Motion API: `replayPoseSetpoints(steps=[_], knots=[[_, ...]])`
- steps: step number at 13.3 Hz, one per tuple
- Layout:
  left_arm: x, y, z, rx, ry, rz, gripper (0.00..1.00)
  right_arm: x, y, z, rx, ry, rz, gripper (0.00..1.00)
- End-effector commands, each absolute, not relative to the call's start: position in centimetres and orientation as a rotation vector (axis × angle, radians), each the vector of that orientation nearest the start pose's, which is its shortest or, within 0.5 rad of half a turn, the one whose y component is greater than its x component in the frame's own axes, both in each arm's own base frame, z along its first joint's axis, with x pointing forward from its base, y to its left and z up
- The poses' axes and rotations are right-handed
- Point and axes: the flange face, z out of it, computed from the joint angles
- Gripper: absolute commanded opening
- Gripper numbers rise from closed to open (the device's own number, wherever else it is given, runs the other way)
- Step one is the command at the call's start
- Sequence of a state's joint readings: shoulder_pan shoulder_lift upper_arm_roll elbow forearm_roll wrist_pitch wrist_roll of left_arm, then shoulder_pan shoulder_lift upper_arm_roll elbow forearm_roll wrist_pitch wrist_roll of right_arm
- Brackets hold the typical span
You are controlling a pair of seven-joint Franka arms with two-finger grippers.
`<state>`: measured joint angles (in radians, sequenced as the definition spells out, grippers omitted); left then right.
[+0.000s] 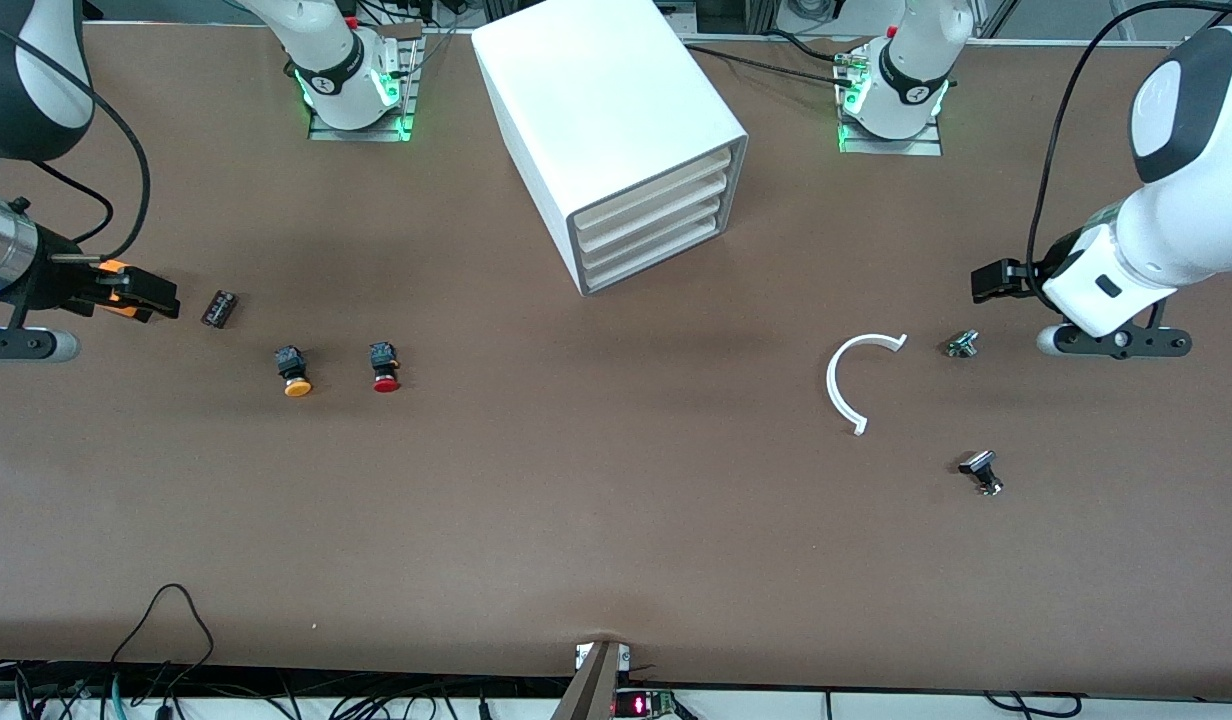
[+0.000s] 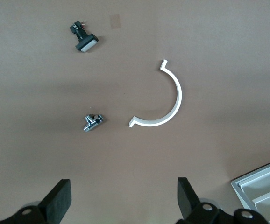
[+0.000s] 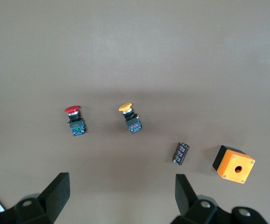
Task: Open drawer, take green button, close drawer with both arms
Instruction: 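Reach the left gripper to the drawer handle while the right gripper approaches buttons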
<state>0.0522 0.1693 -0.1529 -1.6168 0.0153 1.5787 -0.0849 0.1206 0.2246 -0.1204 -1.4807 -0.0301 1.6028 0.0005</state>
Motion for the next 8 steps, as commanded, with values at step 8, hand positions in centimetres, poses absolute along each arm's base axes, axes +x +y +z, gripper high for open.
replayPoseSetpoints(steps=[8], knots=[[57.8, -7.6, 34.0, -3.611, 0.082, 1.031, 1.00, 62.6, 9.8, 49.7, -3.203, -0.254, 0.248, 1.00]])
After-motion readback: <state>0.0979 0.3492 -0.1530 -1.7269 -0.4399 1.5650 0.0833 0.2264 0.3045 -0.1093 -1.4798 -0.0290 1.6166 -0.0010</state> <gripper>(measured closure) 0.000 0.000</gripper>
